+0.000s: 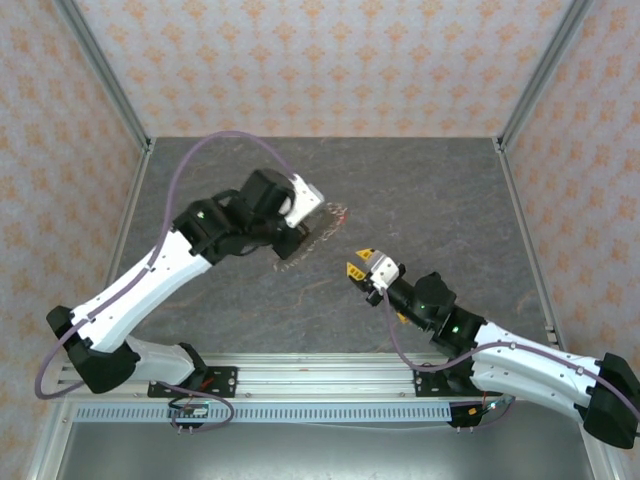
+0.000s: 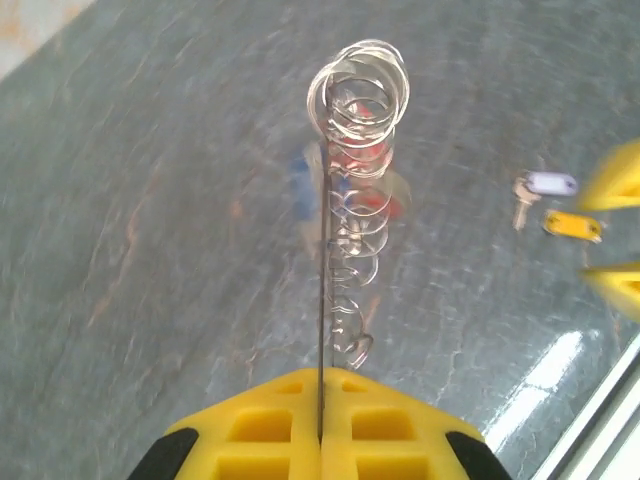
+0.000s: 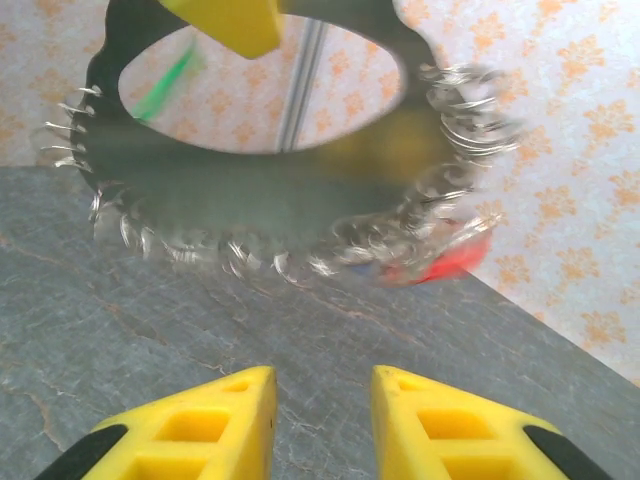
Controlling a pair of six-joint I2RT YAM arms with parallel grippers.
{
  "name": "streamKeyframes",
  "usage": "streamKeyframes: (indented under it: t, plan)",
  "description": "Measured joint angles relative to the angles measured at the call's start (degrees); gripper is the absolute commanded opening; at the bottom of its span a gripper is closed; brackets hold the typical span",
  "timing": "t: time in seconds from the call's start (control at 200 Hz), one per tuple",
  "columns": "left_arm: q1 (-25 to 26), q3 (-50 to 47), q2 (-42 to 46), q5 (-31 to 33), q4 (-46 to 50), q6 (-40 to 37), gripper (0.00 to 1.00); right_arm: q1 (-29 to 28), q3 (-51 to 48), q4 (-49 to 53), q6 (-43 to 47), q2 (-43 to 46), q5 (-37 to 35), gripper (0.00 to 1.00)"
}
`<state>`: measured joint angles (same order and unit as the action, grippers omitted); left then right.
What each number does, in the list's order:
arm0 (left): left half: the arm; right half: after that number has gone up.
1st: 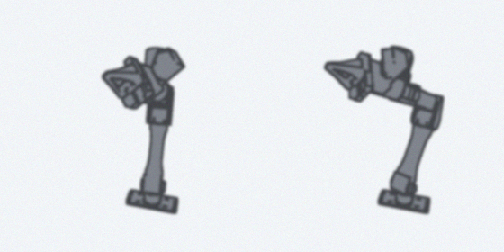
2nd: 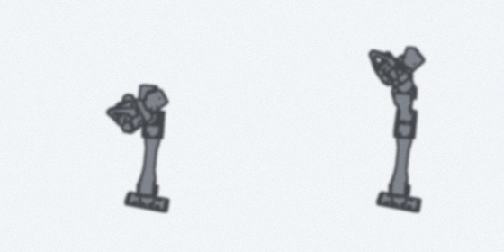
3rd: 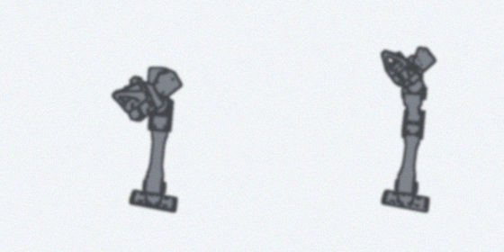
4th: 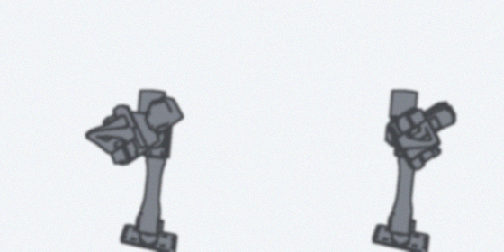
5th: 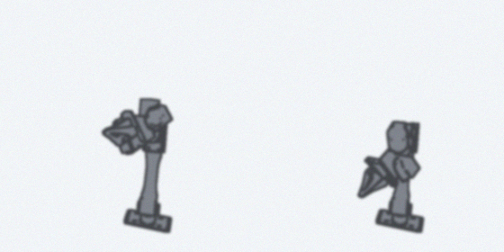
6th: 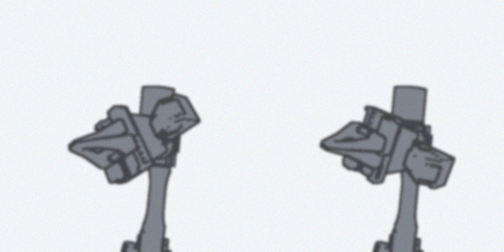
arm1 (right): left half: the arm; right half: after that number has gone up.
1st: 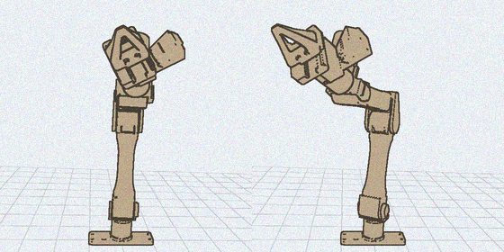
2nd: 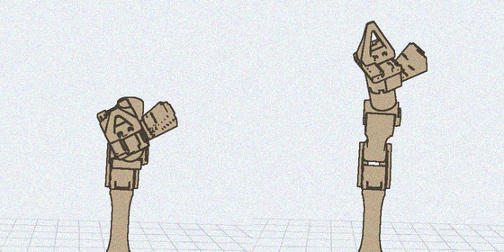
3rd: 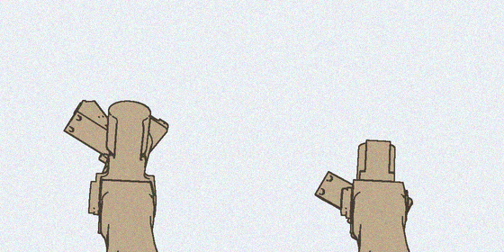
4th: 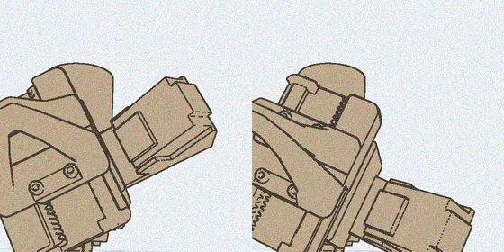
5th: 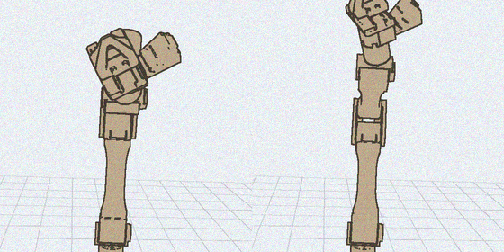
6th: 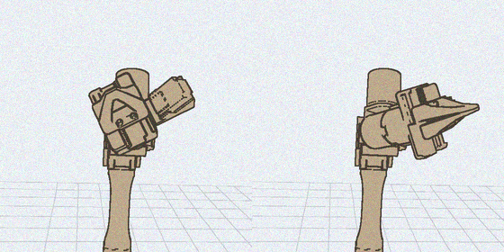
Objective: Put the keys on the keyring
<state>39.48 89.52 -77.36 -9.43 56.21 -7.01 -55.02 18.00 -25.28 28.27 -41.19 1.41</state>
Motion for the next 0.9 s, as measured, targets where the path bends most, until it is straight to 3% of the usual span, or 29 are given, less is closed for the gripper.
streamKeyframes:
  t: [0.08,0.175,0.465,0.901]
  plan:
    - [-3.91,6.58,-4.07,-1.49,2.1,0.39,0.0,0.13,-0.11,0.28,-0.9,0.07,-0.61,0.29]
    - [-3.08,5.03,-3.04,-4.72,-2.08,1.07,0.0,0.13,-0.11,-0.13,-1.51,0.04,-0.63,0.29]
    - [-3.54,4.46,1.29,-17.2,-1.64,0.63,0.0,0.13,-0.11,-0.55,-2.12,0.04,3.48,0.28]
    - [-3.5,4.94,6.51,-20.61,0.59,-2.56,0.0,0.11,5.79,-2.73,-2.12,-3.48,16.5,0.28]
